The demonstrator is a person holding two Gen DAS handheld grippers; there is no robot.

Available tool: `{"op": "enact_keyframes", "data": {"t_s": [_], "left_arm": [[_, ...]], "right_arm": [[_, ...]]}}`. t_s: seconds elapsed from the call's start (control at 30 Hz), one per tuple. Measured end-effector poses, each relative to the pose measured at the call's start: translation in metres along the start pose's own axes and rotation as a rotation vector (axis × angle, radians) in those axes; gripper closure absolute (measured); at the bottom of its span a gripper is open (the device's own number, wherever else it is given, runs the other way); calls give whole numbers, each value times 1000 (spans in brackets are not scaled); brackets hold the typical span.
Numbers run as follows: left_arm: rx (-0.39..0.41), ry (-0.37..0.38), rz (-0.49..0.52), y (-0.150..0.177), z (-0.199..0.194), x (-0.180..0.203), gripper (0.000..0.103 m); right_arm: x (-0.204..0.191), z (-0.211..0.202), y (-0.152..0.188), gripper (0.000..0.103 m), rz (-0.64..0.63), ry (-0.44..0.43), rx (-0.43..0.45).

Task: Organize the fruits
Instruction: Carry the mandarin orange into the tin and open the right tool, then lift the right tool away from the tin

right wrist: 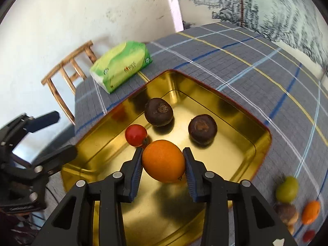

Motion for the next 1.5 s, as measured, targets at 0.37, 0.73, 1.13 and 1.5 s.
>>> {"op": "enact_keyframes", "data": {"t_s": [0.37,0.73,1.13,1.5], "left_arm": [[-5,6,17,0,3,4,31],[-3,-8,35,0,4,5,30],[-15,-12,41,3,9,5,30],[-12,-11,46,4,7,7,29]], "right_arm": [[5,24,-12,68,-26,43,-45],[6,36,-17,68,-25,55,-54],[13,34,-30,66,30,40,-9],[20,-24,-36,66,94,-8,204]]}}
Point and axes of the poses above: each gripper's, at about its wrist camera, not at the fingertips, and z roughly the way its jaws point, x to its right, y to its underside, the point moved 10 cm from there along z, roughly the way its jaws point, and after that the axes turned 1 degree about x, right-handed, at the moved point
